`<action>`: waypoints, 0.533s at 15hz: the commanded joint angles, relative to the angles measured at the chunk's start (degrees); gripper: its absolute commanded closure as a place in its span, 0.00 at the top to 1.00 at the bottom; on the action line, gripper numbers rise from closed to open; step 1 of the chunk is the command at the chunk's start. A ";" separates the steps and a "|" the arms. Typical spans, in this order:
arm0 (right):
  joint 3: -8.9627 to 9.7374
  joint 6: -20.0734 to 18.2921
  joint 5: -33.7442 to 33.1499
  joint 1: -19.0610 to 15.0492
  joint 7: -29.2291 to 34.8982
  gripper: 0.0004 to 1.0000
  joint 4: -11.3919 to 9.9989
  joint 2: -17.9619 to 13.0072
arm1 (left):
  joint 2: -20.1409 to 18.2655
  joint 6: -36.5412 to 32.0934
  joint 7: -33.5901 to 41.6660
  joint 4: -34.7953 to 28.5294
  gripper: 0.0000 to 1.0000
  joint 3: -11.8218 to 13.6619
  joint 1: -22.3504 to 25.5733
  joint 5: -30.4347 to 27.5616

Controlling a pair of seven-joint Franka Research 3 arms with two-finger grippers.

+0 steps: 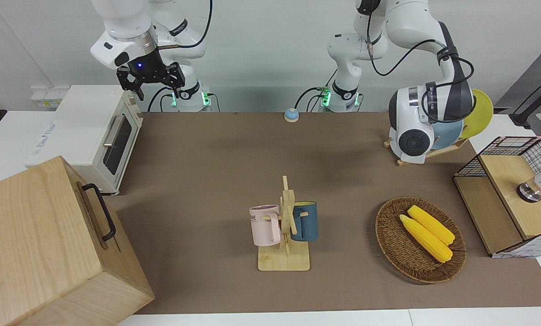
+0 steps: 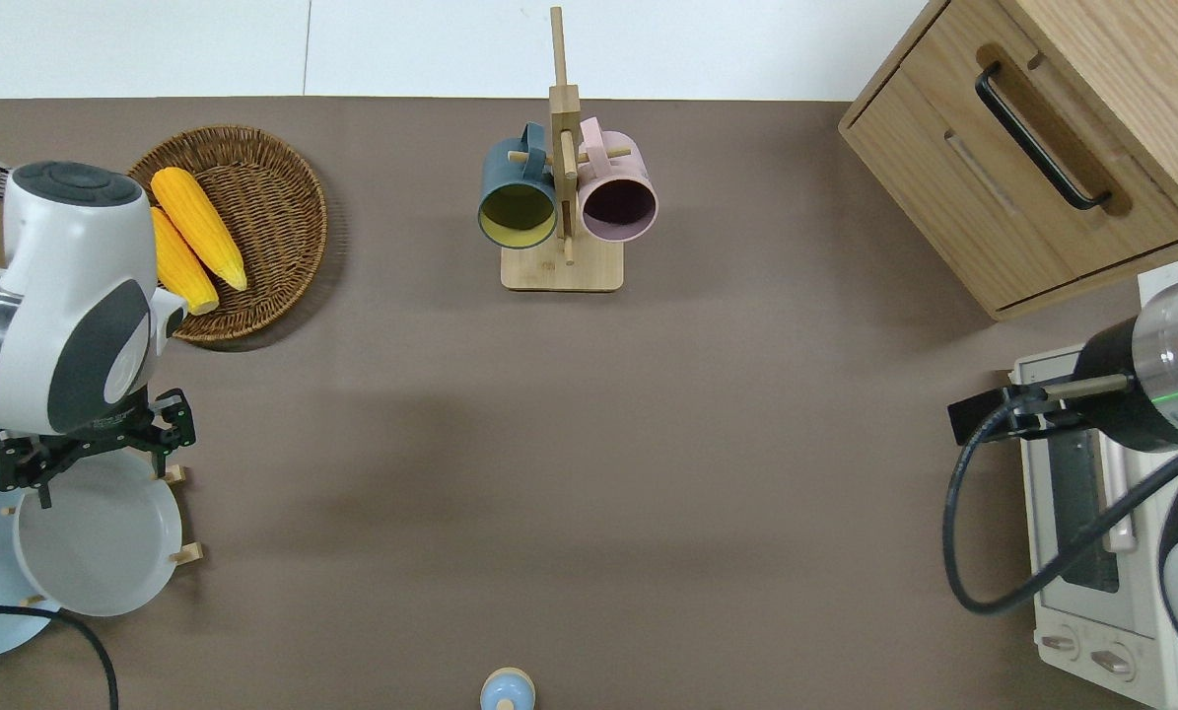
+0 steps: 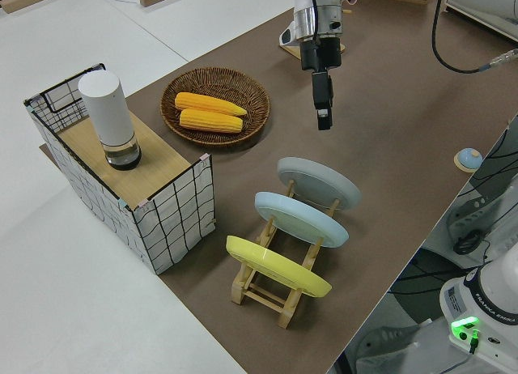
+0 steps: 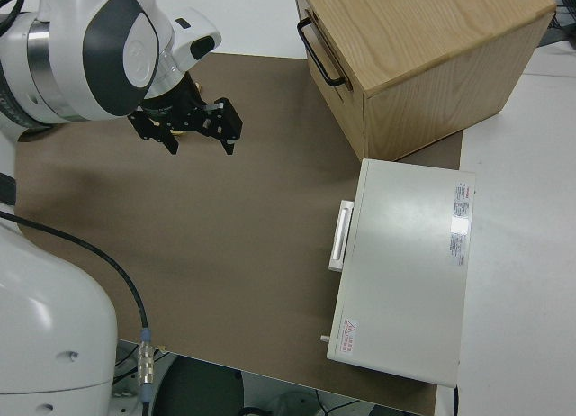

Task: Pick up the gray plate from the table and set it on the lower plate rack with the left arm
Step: 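Lower the gray plate upright into the rack's lower slot with the left gripper, then open the left gripper and withdraw it away from the rack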

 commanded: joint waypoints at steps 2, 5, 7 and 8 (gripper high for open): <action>0.38 -0.87 0.20 -0.84 -0.19 0.99 0.35 -0.27 | -4.22 7.46 -1.84 -0.03 0.99 -2.52 -0.23 -4.61; 0.38 -0.87 0.20 -0.84 -0.19 0.99 0.35 -0.27 | -6.59 10.53 -1.22 -0.03 0.99 -4.38 0.03 -4.79; 0.38 -0.87 0.20 -0.84 -0.19 0.99 0.35 -0.27 | -7.56 13.00 -1.40 0.41 1.00 -5.43 0.21 -6.10; 0.38 -0.87 0.20 -0.76 -0.19 0.99 0.35 -0.27 | -7.65 13.10 -1.31 2.94 1.00 -5.61 0.38 -6.63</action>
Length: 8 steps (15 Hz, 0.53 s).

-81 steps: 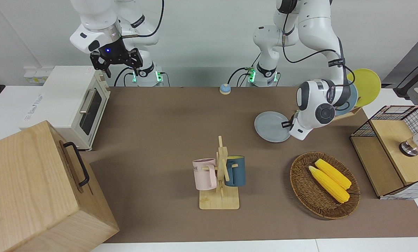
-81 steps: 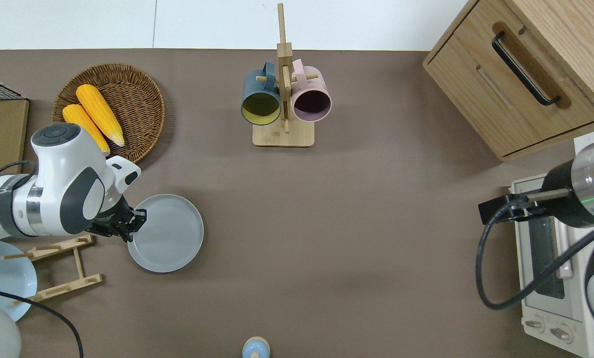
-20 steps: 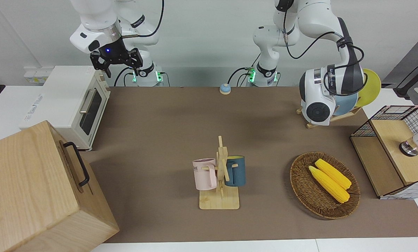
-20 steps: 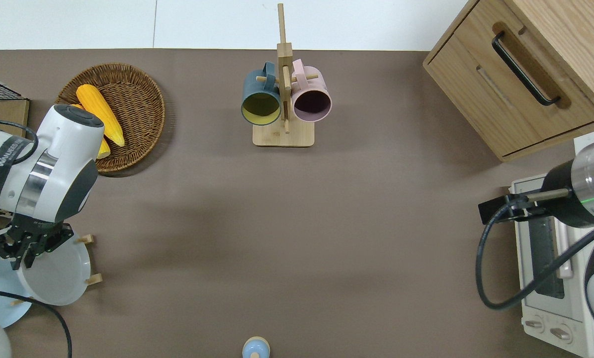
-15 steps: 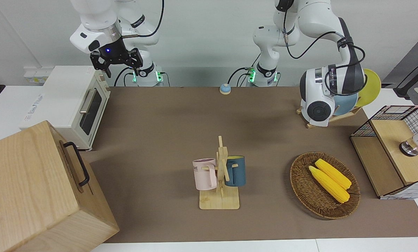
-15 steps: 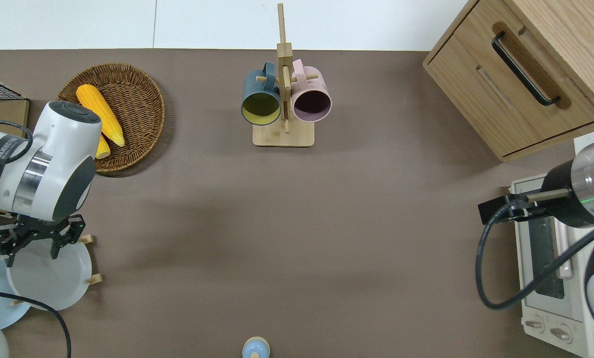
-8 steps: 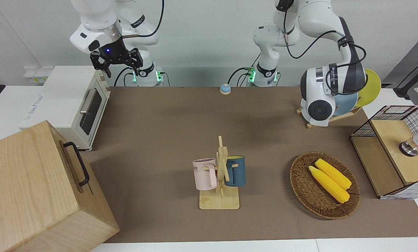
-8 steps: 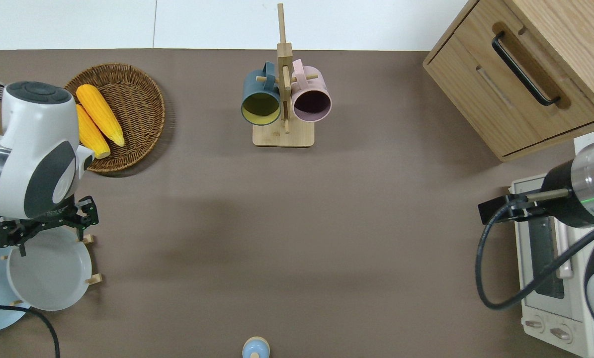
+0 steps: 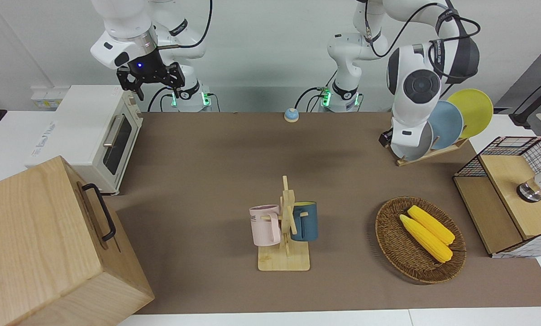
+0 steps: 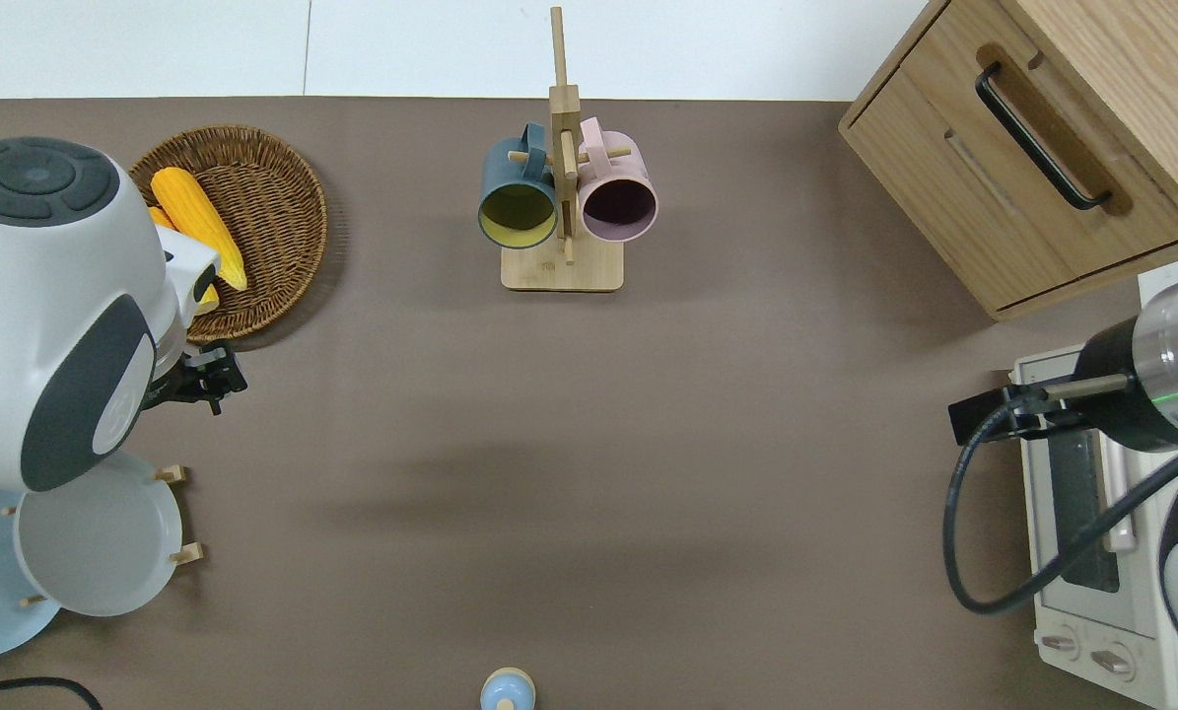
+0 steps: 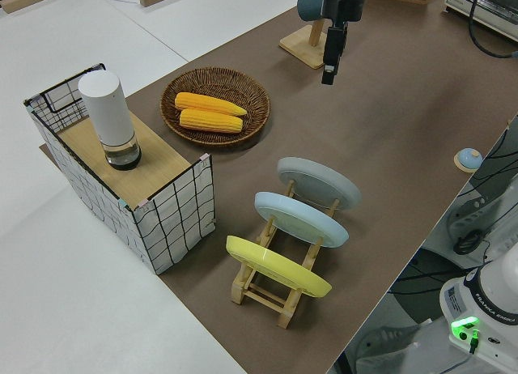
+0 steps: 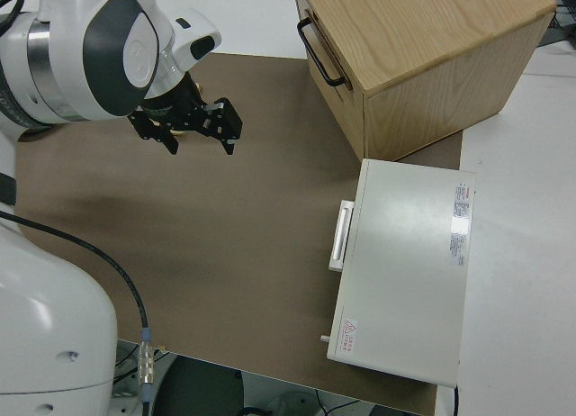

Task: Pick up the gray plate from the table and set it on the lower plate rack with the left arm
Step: 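Open the left gripper and withdraw it away from the rack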

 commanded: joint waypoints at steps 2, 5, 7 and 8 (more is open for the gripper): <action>0.38 -0.87 0.21 -0.84 -0.19 0.99 0.35 -0.27 | -2.40 1.59 -0.18 4.52 0.99 0.43 0.90 -4.28; 0.38 -0.87 0.21 -0.84 -0.19 0.99 0.35 -0.27 | -3.01 1.59 0.26 5.76 1.00 0.18 1.17 -5.43; 0.38 -0.87 0.21 -0.84 -0.19 0.99 0.35 -0.27 | -5.73 1.76 -0.44 5.76 1.00 -0.09 1.25 -7.96; 0.38 -0.87 0.21 -0.76 -0.19 0.99 0.35 -0.27 | -6.53 2.72 -0.70 6.02 1.00 0.17 1.25 -9.81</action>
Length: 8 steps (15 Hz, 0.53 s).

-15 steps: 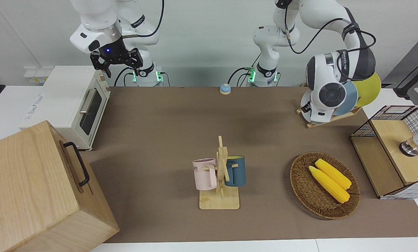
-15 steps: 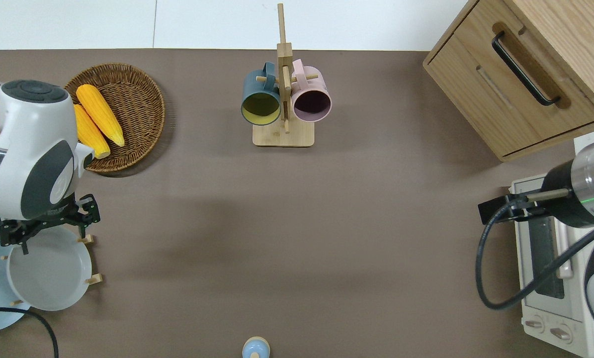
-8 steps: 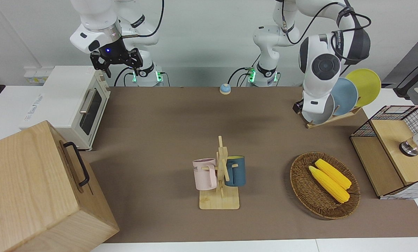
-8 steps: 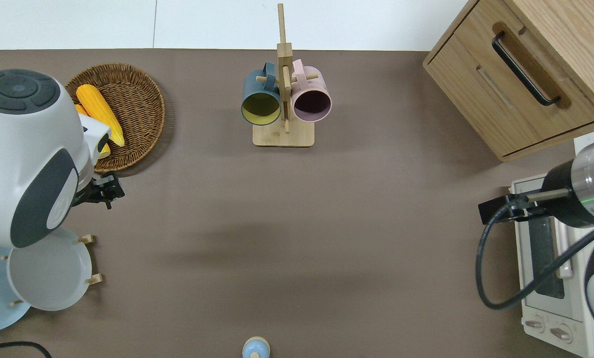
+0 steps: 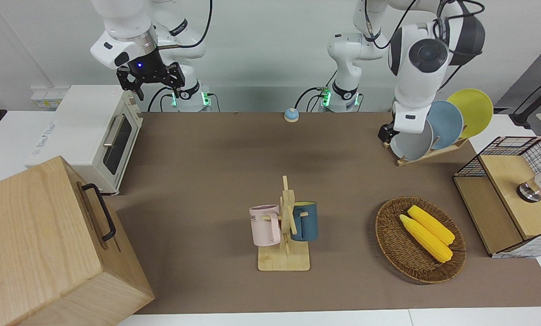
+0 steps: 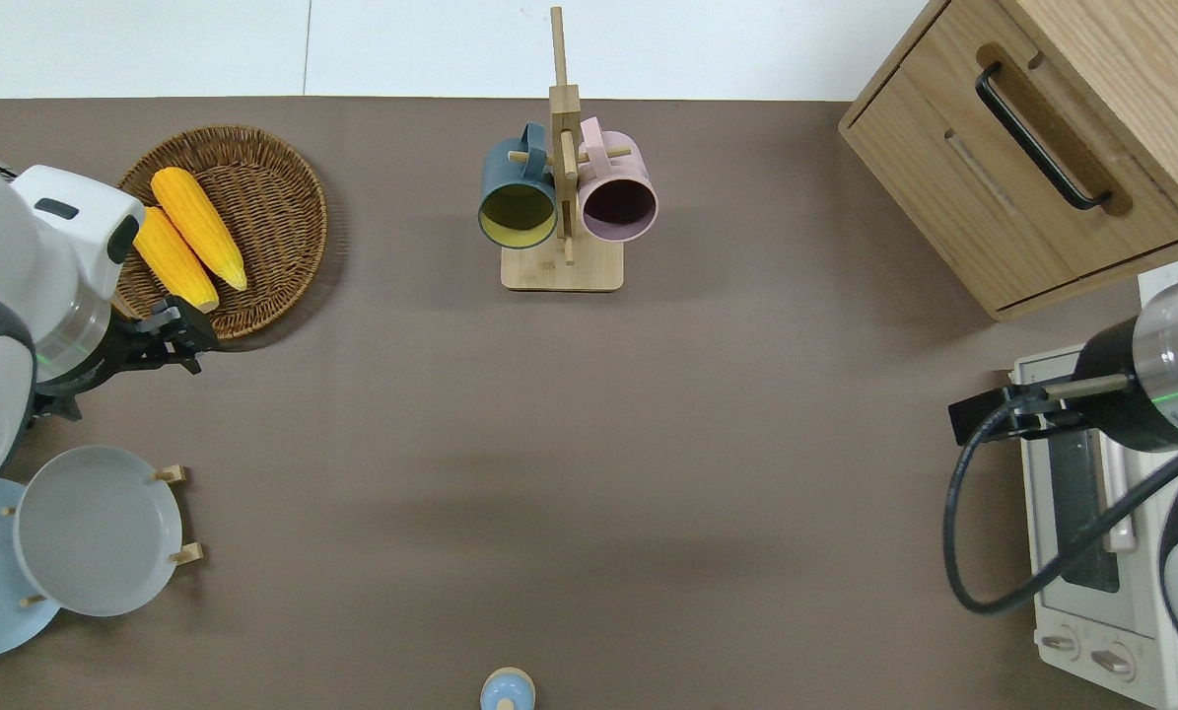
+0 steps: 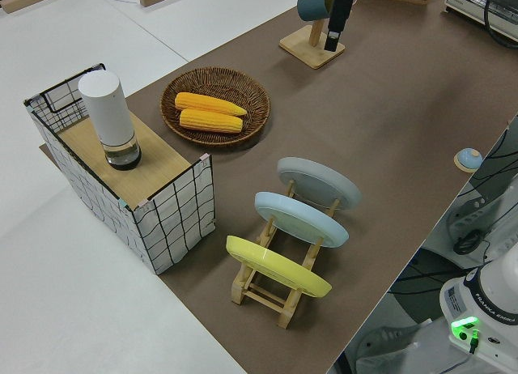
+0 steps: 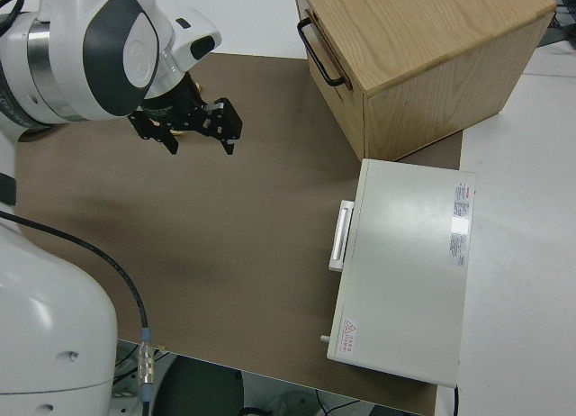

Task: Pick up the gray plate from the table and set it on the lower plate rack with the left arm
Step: 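Open the left gripper and withdraw it away from the rack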

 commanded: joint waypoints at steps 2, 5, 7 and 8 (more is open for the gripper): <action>0.38 -0.87 0.21 -0.84 -0.19 0.99 0.35 -0.27 | -3.69 3.16 0.08 0.44 1.00 -0.07 0.39 -4.68; 0.38 -0.87 0.21 -0.84 -0.19 0.99 0.35 -0.27 | -5.01 3.33 12.86 0.44 1.00 0.72 0.56 -5.12; 0.38 -0.87 0.21 -0.76 -0.19 0.99 0.35 -0.27 | -5.54 2.72 19.40 0.53 1.00 2.99 0.56 -8.01; 0.38 -0.87 0.21 -0.84 -0.19 0.99 0.35 -0.27 | -5.80 2.72 22.03 0.61 1.00 3.96 0.48 -9.42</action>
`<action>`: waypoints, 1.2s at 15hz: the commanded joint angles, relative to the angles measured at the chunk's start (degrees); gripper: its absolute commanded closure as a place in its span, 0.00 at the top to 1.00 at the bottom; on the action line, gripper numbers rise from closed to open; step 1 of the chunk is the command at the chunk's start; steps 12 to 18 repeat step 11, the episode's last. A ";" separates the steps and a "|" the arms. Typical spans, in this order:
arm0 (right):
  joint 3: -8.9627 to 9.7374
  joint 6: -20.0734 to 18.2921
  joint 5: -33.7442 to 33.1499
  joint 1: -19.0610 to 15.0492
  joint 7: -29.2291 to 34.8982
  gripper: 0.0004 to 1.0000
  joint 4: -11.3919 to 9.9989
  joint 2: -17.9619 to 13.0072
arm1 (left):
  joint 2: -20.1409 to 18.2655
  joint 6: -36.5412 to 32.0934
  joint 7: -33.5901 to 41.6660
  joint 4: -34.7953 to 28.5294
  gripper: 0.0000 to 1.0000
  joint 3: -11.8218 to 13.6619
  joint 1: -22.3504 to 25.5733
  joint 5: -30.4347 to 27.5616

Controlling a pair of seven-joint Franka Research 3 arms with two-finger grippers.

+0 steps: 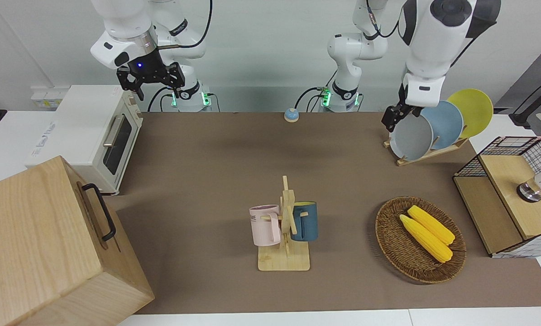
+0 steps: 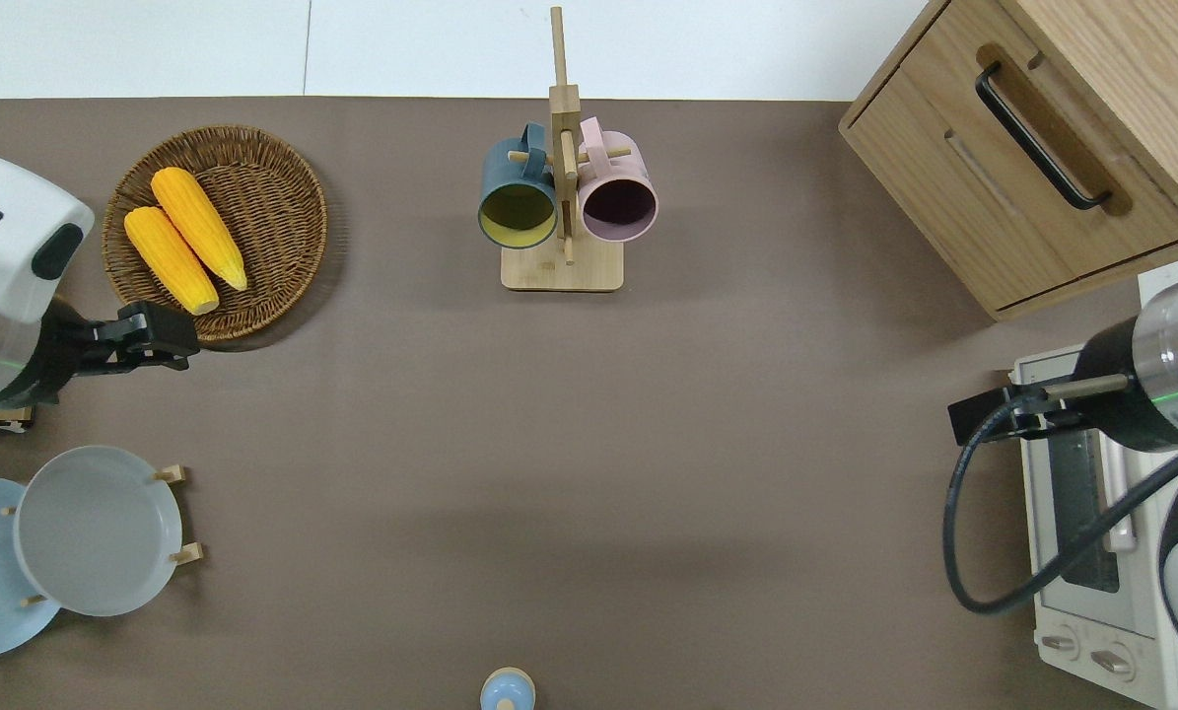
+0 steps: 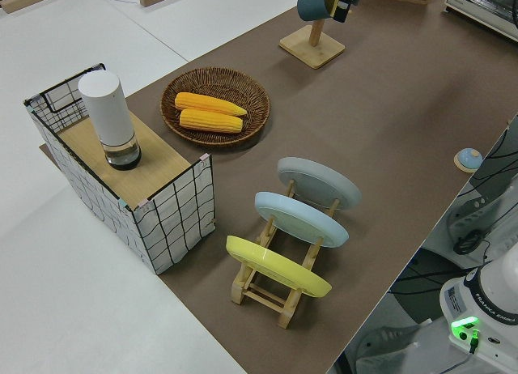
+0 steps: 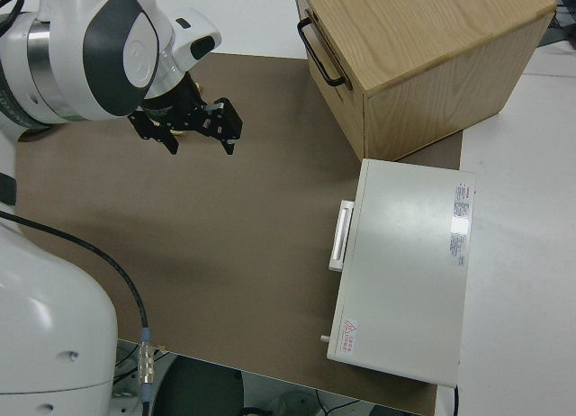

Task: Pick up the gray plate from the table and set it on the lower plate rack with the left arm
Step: 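Open the left gripper and withdraw it away from the rack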

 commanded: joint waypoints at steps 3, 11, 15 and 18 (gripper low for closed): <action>0.38 -0.87 0.21 -0.85 -0.19 0.99 0.35 -0.27 | -1.63 -0.67 15.52 1.50 1.00 3.08 0.43 -4.64; 0.38 -0.87 0.21 -0.76 -0.19 0.99 0.35 -0.27 | -1.36 -0.59 13.96 1.77 1.00 2.64 0.43 -3.76; 0.38 -0.87 0.21 -0.76 -0.19 0.99 0.35 -0.27 | -1.36 -0.59 13.96 1.77 1.00 2.64 0.43 -3.76; 0.38 -0.87 0.21 -0.76 -0.19 0.99 0.35 -0.27 | -1.36 -0.59 13.96 1.77 1.00 2.64 0.43 -3.76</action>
